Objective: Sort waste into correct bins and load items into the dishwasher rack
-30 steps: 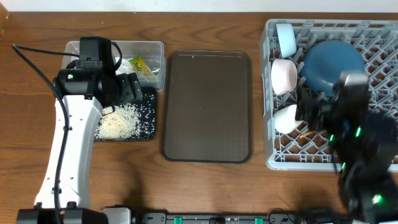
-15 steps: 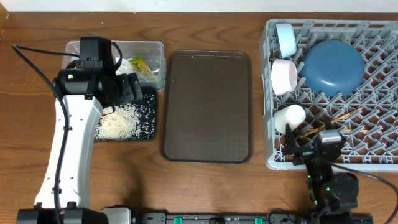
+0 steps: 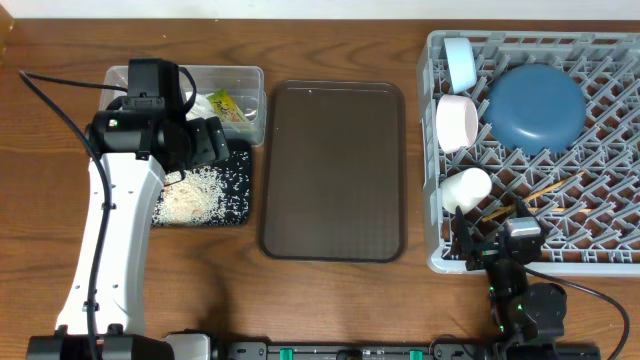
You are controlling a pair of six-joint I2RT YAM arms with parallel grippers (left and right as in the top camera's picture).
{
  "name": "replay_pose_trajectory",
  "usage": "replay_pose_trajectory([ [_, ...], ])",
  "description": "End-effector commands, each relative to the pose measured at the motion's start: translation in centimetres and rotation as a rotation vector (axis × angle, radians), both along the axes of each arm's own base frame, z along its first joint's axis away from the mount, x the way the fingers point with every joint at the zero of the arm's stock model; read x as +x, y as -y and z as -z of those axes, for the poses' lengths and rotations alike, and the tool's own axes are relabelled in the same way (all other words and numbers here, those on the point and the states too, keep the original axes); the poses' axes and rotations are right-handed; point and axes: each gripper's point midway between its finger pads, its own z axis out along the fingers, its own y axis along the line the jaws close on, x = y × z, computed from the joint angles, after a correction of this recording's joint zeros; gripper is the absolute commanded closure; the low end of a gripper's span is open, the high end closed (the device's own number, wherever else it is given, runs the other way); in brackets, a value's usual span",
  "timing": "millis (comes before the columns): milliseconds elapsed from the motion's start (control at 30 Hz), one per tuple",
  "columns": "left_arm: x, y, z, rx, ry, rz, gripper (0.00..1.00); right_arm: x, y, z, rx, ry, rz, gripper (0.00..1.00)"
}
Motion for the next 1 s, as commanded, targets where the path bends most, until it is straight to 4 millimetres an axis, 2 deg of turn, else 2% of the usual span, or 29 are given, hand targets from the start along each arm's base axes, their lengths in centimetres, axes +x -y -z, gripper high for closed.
replay_pose_trajectory([
  [0, -0.2, -0.2, 0.5, 0.009, -0.019, 0.007, 0.06, 0.0, -0.1, -0.1, 0.025, 0.003, -0.004, 0.01],
  [700, -0.2, -0.2, 0.5, 0.009, -0.019, 0.007, 0.06, 0.0, -0.1, -0.1, 0.025, 0.002, -0.004, 0.01],
  [900, -1.4, -0.1, -0.8, 0.010, -0.004, 0.010, 0.05, 0.0, -0.1, -0.1, 0.025, 0.002, -0.004, 0.01],
  [967, -1.7, -0.3, -1.8, 0.022, 0.033, 0.007, 0.06, 0.0, -0.1, -0.1, 0.025, 0.002, -0.004, 0.01],
])
